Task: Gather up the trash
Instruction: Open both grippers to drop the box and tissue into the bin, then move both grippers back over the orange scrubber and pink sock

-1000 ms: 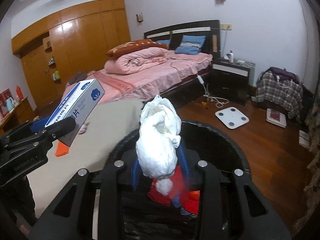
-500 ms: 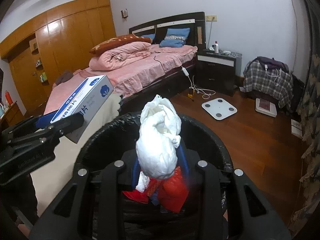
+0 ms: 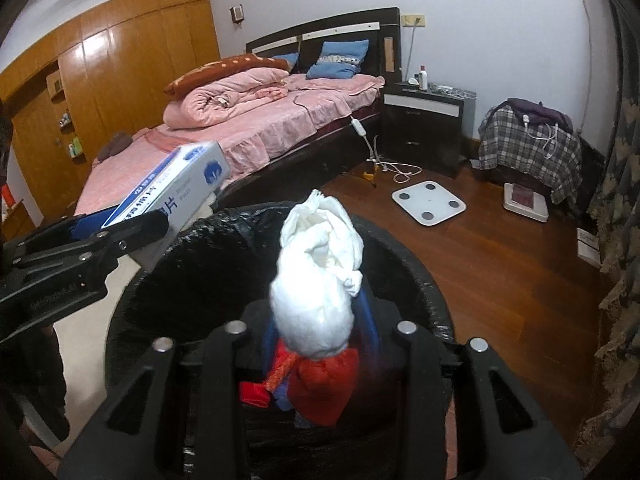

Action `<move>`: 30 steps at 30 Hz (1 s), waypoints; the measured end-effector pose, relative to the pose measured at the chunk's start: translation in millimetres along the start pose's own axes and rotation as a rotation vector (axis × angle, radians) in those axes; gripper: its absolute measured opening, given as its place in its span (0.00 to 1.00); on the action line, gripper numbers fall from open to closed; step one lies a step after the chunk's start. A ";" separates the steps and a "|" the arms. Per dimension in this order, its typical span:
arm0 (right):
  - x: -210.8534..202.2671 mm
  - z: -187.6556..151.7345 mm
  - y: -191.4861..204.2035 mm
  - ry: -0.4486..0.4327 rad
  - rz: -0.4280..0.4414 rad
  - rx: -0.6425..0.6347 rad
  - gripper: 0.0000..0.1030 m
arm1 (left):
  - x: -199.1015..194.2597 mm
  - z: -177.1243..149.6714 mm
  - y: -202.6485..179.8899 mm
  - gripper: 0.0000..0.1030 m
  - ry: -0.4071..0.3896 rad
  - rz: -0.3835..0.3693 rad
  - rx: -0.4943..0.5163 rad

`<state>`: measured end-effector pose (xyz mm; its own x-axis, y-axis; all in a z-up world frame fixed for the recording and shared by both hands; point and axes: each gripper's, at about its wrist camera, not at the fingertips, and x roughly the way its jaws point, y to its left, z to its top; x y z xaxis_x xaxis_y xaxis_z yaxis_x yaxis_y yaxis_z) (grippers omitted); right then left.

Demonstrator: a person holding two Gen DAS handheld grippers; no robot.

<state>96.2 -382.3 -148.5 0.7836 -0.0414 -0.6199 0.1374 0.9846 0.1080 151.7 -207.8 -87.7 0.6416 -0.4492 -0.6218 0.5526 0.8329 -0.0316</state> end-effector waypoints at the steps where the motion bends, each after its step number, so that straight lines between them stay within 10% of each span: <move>1: -0.2 0.0 -0.7 -0.002 -0.006 0.000 0.59 | 0.9 0.6 0.1 0.62 0.004 -0.006 -0.002; 10: -13.0 -6.0 -4.6 -0.023 -0.047 0.020 0.93 | -23.3 -6.1 36.7 0.78 -0.027 0.080 -0.042; 30: -4.8 18.5 161.7 -0.022 0.219 -0.118 0.95 | -137.7 -95.8 204.5 0.90 -0.042 0.501 -0.300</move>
<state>125.8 -226.1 -113.7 0.8001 0.1726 -0.5745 -0.1078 0.9835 0.1453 125.4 55.3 -83.5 0.8100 0.0157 -0.5863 0.0055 0.9994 0.0344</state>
